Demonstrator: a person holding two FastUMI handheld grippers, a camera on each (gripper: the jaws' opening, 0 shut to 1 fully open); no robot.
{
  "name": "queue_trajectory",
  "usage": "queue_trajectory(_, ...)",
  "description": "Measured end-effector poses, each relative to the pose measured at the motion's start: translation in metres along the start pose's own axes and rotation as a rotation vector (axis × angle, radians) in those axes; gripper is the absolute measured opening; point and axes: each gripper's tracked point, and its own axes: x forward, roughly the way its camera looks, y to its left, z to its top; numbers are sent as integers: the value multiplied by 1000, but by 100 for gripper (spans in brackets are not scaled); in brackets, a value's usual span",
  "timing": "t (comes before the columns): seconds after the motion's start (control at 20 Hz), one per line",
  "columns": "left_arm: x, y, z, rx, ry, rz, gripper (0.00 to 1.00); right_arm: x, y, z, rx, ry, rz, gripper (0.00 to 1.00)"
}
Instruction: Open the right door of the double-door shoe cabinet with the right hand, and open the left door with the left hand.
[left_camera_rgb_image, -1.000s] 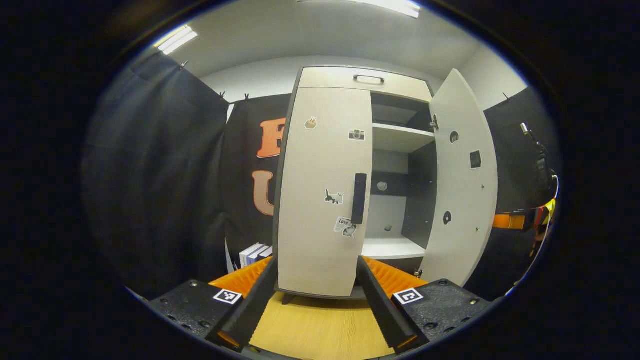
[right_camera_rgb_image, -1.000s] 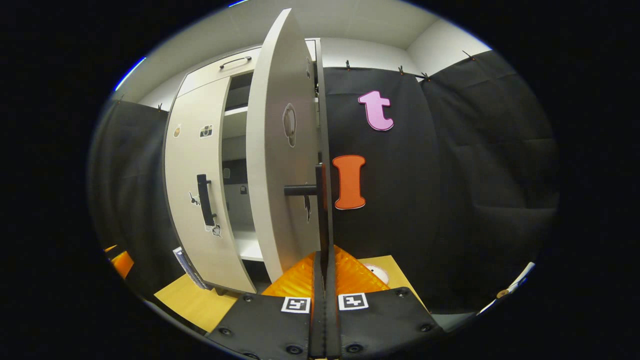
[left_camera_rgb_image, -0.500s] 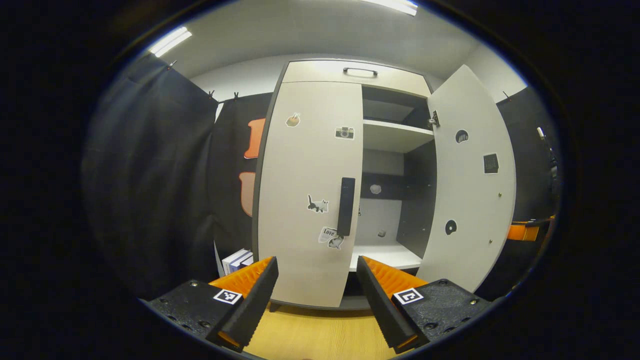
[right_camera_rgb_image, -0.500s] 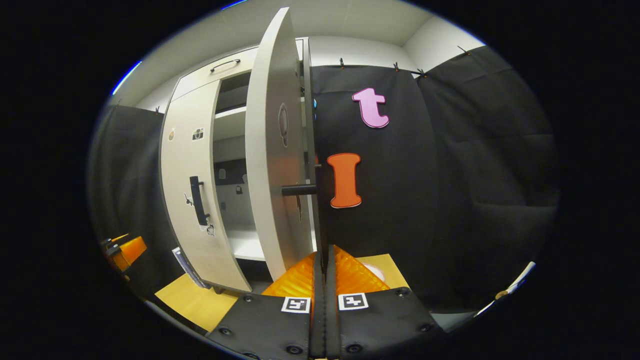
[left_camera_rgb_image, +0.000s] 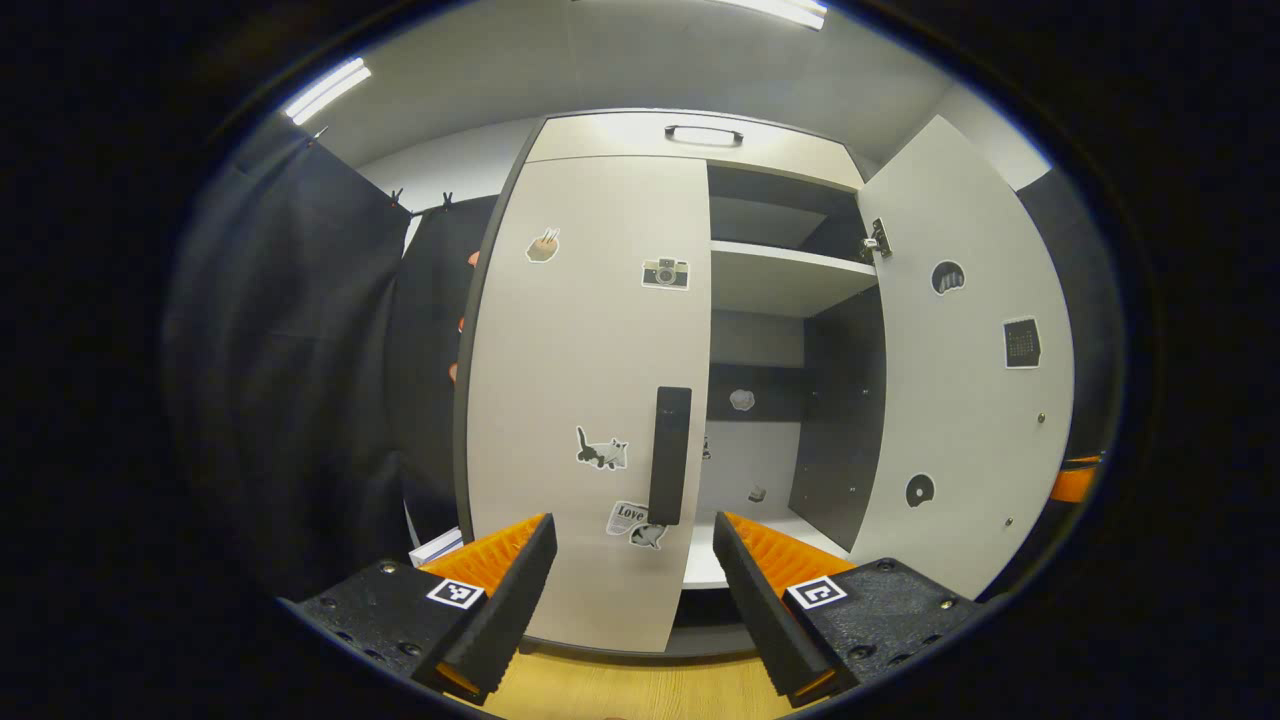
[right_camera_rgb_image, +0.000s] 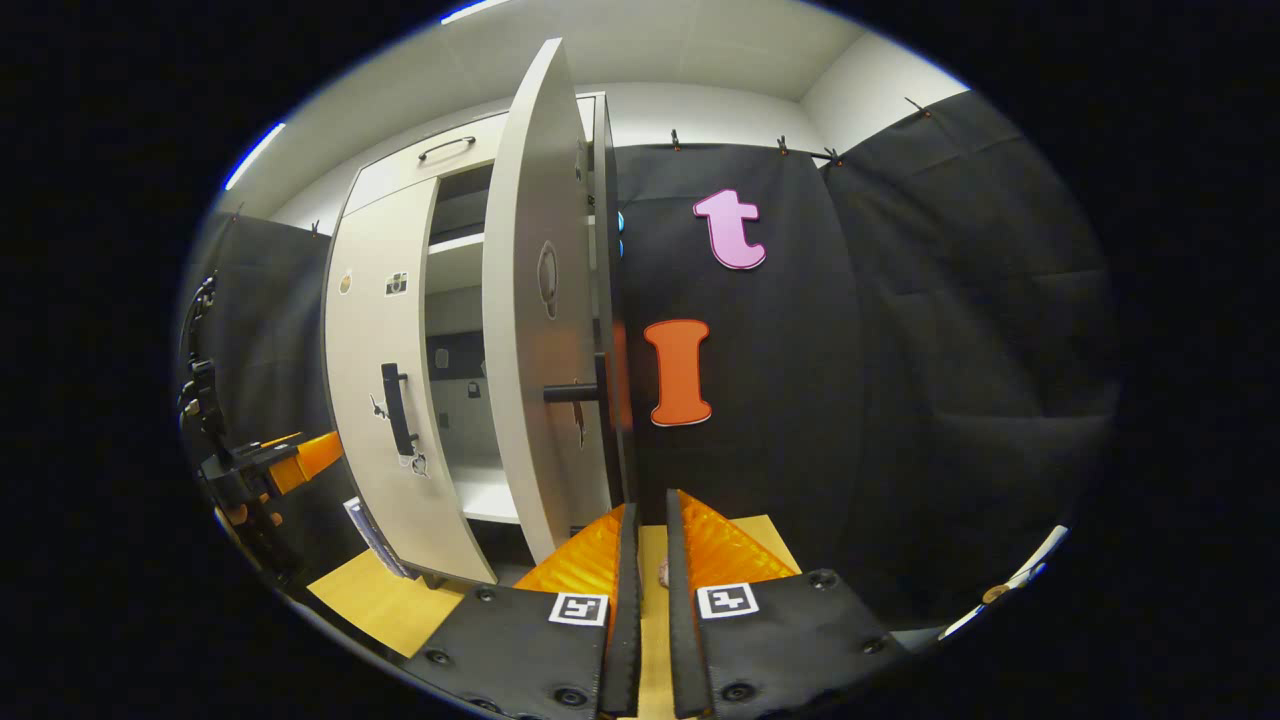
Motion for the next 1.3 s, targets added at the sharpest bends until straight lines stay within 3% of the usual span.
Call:
queue_trajectory(0.05, 8, -3, 1, -5, 0, -5, 92, 0, -3, 3, -3, -9, -8, 31)
queue_trajectory(0.25, 42, -13, 3, 8, 4, -24, 95, -1, -16, 8, -8, -30, -43, 61)
queue_trajectory(0.3, 51, -13, 5, 15, 0, -22, 92, -1, -20, 9, -9, -35, -55, 63)
queue_trajectory(0.4, 68, -15, 3, 28, 2, -25, 95, -1, -27, 12, -5, -45, -80, 85)
queue_trajectory(0.45, 78, -13, 2, 37, 4, -17, 95, -1, -30, 12, -2, -47, -91, 81)
queue_trajectory(0.65, 106, -10, -10, 52, 29, 1, 95, 0, -42, 16, 1, -63, -135, 92)
queue_trajectory(0.85, 128, -6, -19, 86, 48, 10, 94, 0, -47, 18, -2, -69, -162, 92)
queue_trajectory(1.15, 136, -12, -24, 27, 56, -20, 66, 0, -43, 17, -8, -63, -163, 97)
queue_trajectory(1.2, 136, -16, -24, 18, 54, -37, 65, -1, -44, 17, -12, -64, -168, 97)
queue_trajectory(1.3, 136, -20, -25, 11, 62, -51, 51, -2, -44, 18, -16, -68, -178, 97)
